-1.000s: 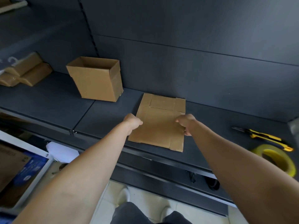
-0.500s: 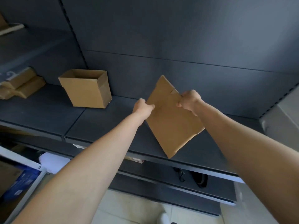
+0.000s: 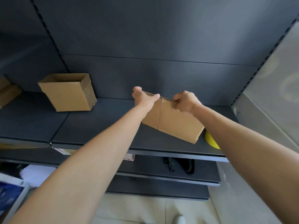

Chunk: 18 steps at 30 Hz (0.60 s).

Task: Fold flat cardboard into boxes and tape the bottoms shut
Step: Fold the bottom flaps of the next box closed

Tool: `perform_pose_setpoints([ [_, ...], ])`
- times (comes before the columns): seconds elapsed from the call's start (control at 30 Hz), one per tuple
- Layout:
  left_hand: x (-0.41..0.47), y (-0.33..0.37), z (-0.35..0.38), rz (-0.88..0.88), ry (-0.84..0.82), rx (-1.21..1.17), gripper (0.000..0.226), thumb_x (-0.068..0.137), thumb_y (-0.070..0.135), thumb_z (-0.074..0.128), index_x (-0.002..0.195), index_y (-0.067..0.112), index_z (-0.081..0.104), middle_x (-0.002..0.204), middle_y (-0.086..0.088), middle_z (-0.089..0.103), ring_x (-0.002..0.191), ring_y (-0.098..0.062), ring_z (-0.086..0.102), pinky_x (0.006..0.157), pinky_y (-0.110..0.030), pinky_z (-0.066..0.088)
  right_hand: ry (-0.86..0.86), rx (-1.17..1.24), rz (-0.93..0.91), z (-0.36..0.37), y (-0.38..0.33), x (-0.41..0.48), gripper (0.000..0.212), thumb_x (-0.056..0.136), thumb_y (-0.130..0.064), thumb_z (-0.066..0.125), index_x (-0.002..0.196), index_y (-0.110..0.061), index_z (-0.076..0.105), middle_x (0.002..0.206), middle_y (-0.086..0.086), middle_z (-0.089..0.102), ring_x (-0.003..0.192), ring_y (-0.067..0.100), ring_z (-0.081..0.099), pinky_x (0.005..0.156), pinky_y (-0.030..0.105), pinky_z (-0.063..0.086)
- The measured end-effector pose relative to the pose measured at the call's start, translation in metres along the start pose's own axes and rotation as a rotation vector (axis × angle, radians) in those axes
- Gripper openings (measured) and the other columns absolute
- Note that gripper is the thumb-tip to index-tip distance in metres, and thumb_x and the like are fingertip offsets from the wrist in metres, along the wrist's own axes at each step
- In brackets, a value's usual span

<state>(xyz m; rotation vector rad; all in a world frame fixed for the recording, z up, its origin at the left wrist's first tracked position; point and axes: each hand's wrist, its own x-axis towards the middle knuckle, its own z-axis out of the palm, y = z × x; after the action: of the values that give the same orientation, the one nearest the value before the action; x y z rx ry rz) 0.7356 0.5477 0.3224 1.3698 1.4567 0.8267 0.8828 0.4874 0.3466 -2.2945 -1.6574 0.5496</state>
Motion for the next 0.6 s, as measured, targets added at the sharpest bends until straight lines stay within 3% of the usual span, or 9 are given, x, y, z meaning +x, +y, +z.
perform_pose_setpoints([
  [0.13,0.000,0.006,0.006,-0.036,0.021,0.037,0.079,0.080,0.028,0.075,0.138,0.015,0.022,0.138,-0.004,0.029,0.114,-0.024,0.044,0.084,-0.031,0.038,-0.121,0.014,-0.025,-0.012,0.012,-0.001,0.034,0.085,-0.034,0.067,0.114,-0.016,0.065,0.107,0.005,0.064,0.098,0.023,0.058,0.080,0.030,0.046],
  [0.23,-0.001,0.008,0.009,-0.080,0.048,0.020,0.080,0.081,0.027,0.074,0.141,0.016,0.022,0.140,-0.004,0.029,0.113,-0.023,0.043,0.083,-0.031,0.038,-0.171,0.044,0.019,-0.026,0.022,0.001,0.051,0.092,-0.056,0.048,0.119,-0.016,0.063,0.116,0.002,0.060,0.109,0.023,0.055,0.085,0.030,0.040],
  [0.3,-0.003,0.010,0.013,-0.106,0.056,-0.016,0.082,0.082,0.023,0.073,0.144,0.018,0.020,0.143,-0.003,0.027,0.119,-0.024,0.042,0.086,-0.033,0.037,-0.230,0.029,0.034,-0.037,0.034,0.002,0.053,0.093,-0.060,0.041,0.118,-0.019,0.065,0.121,0.002,0.061,0.112,0.024,0.056,0.092,0.035,0.043],
  [0.4,-0.009,0.013,0.020,-0.126,0.062,-0.049,0.085,0.084,0.021,0.072,0.148,0.020,0.016,0.149,-0.003,0.023,0.128,-0.026,0.039,0.096,-0.037,0.037,-0.341,0.048,0.063,-0.046,0.050,0.005,0.048,0.091,-0.058,0.049,0.120,-0.023,0.065,0.124,0.001,0.062,0.113,0.026,0.057,0.101,0.047,0.044],
  [0.6,-0.024,0.018,0.035,-0.161,0.062,-0.057,0.098,0.082,0.028,0.074,0.152,0.020,0.006,0.157,-0.001,0.012,0.139,-0.026,0.029,0.109,-0.042,0.030,-0.483,0.297,0.138,-0.050,0.070,0.015,0.040,0.088,-0.055,0.055,0.111,-0.024,0.066,0.112,0.005,0.067,0.101,0.030,0.065,0.093,0.051,0.050],
])
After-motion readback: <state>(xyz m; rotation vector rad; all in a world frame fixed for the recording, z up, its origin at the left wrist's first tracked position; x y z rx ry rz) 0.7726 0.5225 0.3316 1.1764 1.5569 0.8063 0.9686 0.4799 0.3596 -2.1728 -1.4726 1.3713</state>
